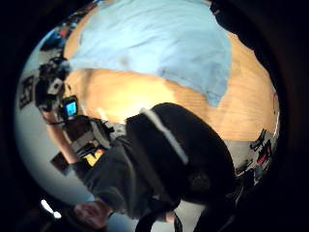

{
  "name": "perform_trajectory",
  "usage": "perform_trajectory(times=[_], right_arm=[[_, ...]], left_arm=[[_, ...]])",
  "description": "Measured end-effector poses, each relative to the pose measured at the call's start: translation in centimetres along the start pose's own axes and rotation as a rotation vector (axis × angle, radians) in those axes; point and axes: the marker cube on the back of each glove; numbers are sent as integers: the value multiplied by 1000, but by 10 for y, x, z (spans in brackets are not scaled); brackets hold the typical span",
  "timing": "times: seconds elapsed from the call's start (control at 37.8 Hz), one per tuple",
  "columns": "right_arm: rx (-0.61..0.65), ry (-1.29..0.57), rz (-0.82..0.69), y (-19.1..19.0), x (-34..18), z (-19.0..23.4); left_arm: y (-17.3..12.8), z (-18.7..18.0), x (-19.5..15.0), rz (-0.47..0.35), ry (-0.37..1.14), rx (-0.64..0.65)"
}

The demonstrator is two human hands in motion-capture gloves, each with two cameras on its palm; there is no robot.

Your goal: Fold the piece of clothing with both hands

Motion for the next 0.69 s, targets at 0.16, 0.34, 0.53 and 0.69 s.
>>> perform_trajectory(times=[0.16,0.34,0.53,0.69], right_arm=[[0,-25,-28,-31,-6,27],[12,-30,-34,-50,-20,72],[171,-61,17,-63,-21,85],[345,-58,66,-61,-10,65]], left_arm=[[-9,-26,2,3,22,-1],[-5,-43,8,36,23,14],[1,-63,-1,18,41,52],[7,-59,-8,14,33,20]])
